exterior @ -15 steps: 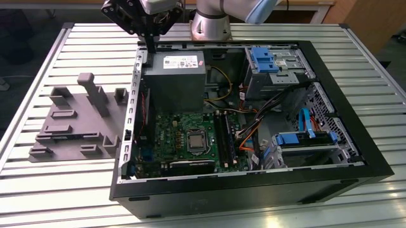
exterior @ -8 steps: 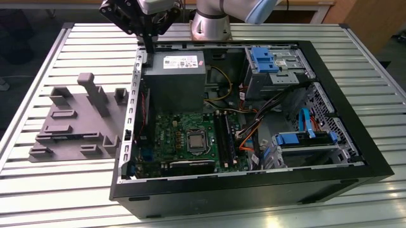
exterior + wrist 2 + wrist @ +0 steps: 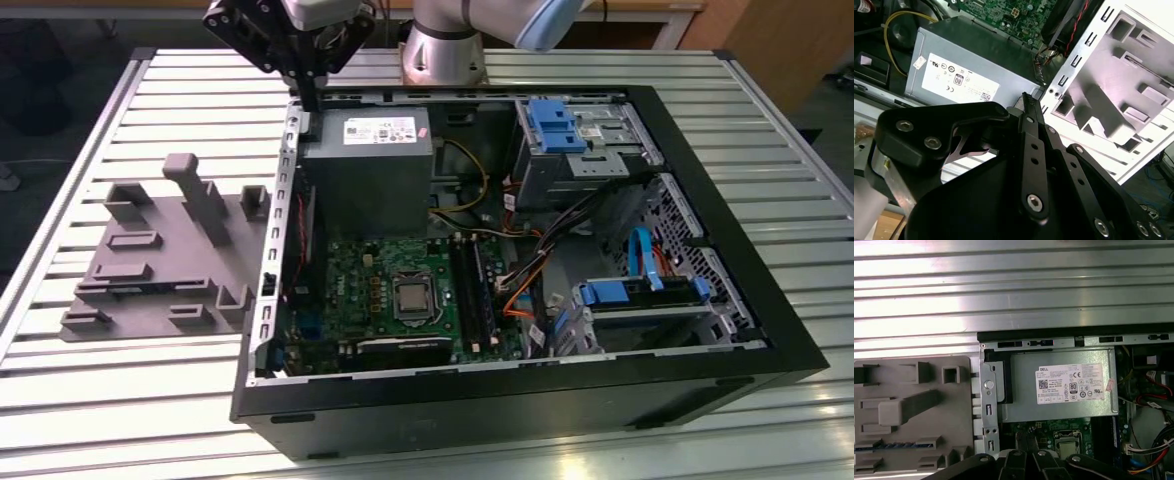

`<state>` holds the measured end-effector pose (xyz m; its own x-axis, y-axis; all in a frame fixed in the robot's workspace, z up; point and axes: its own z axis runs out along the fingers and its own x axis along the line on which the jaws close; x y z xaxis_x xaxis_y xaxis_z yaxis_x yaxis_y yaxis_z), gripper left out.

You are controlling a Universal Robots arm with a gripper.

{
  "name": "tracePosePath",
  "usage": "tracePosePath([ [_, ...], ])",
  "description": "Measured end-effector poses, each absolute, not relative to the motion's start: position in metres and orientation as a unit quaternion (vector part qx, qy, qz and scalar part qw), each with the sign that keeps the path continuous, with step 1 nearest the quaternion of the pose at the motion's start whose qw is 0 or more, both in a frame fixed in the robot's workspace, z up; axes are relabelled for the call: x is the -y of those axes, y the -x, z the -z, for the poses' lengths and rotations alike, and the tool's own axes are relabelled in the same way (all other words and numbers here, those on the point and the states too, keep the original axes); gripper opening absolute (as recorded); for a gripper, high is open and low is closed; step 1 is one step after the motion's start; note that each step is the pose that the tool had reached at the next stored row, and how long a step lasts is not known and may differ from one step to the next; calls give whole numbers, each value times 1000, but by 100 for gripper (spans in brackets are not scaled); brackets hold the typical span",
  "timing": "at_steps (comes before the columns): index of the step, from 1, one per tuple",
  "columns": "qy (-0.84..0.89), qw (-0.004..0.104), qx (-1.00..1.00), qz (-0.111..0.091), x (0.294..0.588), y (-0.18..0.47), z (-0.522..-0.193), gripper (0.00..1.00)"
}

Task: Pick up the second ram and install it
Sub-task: 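Reach for the second ram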

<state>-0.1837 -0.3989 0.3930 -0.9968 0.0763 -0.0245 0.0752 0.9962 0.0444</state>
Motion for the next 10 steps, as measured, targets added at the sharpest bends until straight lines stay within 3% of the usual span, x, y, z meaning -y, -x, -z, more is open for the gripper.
tracePosePath([
  [10,-38,13,-999,-22,399,189,-393,11],
])
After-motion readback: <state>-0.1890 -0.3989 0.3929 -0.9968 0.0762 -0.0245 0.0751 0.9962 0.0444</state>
